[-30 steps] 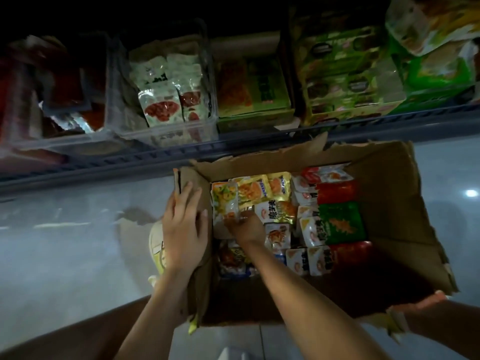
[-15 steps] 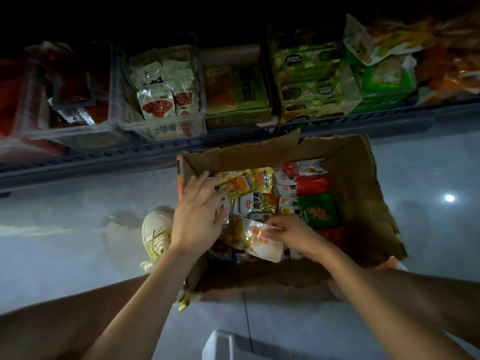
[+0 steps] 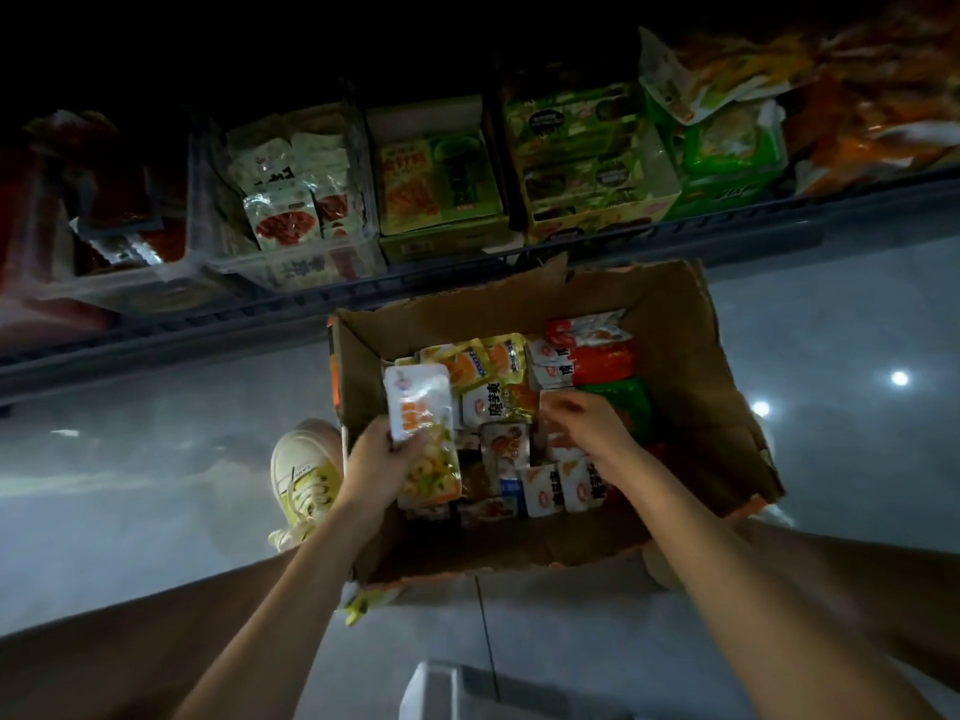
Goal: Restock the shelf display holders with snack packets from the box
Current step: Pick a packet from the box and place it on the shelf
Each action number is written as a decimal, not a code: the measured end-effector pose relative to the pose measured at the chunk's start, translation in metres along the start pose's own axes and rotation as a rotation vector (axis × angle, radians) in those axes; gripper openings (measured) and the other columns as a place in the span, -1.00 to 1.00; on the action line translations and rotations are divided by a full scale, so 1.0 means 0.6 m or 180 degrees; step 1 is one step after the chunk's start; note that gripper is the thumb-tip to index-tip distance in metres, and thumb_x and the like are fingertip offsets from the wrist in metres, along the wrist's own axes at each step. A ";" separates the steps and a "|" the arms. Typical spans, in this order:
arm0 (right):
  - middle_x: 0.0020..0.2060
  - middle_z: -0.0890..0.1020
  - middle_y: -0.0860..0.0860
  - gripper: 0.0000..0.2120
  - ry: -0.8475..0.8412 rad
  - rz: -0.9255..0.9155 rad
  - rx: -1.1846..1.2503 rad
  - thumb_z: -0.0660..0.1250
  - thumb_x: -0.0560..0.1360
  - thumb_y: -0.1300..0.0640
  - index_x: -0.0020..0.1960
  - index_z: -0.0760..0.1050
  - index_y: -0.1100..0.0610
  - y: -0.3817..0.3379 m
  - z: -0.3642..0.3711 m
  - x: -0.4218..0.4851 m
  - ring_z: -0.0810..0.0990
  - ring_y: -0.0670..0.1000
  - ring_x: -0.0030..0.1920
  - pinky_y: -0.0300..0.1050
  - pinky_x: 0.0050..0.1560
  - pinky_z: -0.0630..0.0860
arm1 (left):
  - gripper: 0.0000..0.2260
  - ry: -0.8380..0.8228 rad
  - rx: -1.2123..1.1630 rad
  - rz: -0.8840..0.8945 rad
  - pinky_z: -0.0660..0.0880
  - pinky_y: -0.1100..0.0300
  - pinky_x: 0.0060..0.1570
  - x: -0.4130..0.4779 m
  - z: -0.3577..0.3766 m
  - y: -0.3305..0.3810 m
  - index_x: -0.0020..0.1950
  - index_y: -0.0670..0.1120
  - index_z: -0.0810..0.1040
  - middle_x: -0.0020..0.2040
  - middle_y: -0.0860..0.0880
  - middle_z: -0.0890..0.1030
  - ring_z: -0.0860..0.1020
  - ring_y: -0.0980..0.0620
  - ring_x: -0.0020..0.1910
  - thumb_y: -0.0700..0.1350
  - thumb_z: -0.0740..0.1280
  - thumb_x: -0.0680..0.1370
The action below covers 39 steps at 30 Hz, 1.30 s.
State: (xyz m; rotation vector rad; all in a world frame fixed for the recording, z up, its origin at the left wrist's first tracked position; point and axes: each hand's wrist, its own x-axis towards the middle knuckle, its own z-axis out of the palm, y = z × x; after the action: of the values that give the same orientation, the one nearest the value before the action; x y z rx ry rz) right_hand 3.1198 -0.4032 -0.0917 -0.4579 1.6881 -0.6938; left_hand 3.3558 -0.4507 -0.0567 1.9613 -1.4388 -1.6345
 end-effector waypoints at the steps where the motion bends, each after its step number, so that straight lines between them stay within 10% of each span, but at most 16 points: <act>1: 0.00 0.61 0.03 -0.82 0.0053 -0.0024 -0.0099 0.25 0.58 0.19 0.14 0.55 0.18 0.004 0.008 0.016 0.59 -0.05 -0.08 -0.27 -0.16 0.52 | -0.77 0.0092 -0.0161 -0.0016 0.54 -0.07 0.09 0.007 -0.007 -0.001 0.18 -0.09 0.48 0.08 -0.06 0.63 0.60 -0.06 0.06 -0.12 0.36 0.54; 6: 0.04 0.61 0.04 -0.80 0.0032 -0.0483 -0.1653 0.35 0.52 0.15 0.12 0.56 0.17 0.031 0.042 0.074 0.56 0.04 0.08 -0.16 -0.02 0.42 | -0.76 0.0433 -0.0311 0.0291 0.52 0.04 0.03 0.032 -0.041 0.010 0.21 -0.02 0.48 0.08 0.05 0.61 0.59 0.03 0.05 -0.12 0.34 0.55; 12: -0.01 0.60 -0.02 -0.82 -0.1237 -0.0261 -0.2014 0.42 0.47 0.05 0.04 0.59 0.09 0.086 0.107 0.053 0.54 0.02 0.09 -0.13 0.09 0.43 | -0.82 0.0623 -0.1281 0.0137 0.61 0.00 -0.07 0.033 -0.081 0.013 0.12 -0.08 0.51 0.04 0.00 0.65 0.66 0.04 -0.06 -0.22 0.34 0.53; 17: 0.27 0.51 0.09 -0.60 -0.0540 -0.0673 -0.2396 0.34 0.52 0.21 0.34 0.44 0.13 0.107 0.150 0.046 0.44 0.12 0.28 -0.14 0.19 0.40 | -0.65 0.0428 -0.0775 0.0251 0.53 -0.15 0.11 0.025 -0.082 0.000 0.18 0.06 0.56 0.07 0.06 0.67 0.63 0.01 0.06 0.02 0.44 0.41; 24: 0.16 0.57 0.13 -0.70 -0.0201 -0.0685 -0.3630 0.20 0.56 0.26 0.27 0.45 0.13 0.115 0.157 0.061 0.53 0.14 0.16 -0.05 0.06 0.49 | -0.77 0.0511 -0.1063 0.0126 0.61 0.02 -0.08 0.018 -0.083 -0.012 0.18 0.03 0.55 0.02 0.07 0.67 0.66 0.07 -0.03 -0.15 0.36 0.53; 31: -0.12 0.62 0.00 -0.74 -0.0068 -0.0143 -0.2691 0.27 0.52 0.21 -0.30 0.47 -0.03 0.118 0.133 0.067 0.61 0.07 -0.04 -0.13 -0.16 0.51 | -0.79 0.0485 -0.1277 -0.0038 0.60 0.11 -0.27 0.011 -0.079 -0.002 0.16 0.04 0.52 0.01 0.08 0.66 0.66 0.04 -0.03 -0.15 0.34 0.55; 39: -0.07 0.57 0.18 -0.84 0.0066 0.0300 0.0296 0.28 0.54 0.33 -0.20 0.42 0.19 0.018 0.049 -0.001 0.62 0.14 -0.11 -0.06 -0.24 0.61 | -0.71 0.0337 -0.1325 0.0097 0.57 0.06 -0.10 0.004 -0.064 0.028 0.28 -0.05 0.46 0.14 -0.03 0.62 0.61 -0.02 0.07 -0.18 0.33 0.56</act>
State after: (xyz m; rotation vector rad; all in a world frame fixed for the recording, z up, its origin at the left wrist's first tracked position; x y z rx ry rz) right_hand 3.1491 -0.4007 -0.1024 -0.3048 1.6780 -0.7065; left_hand 3.3789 -0.4760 -0.0329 1.7482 -0.9865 -1.6297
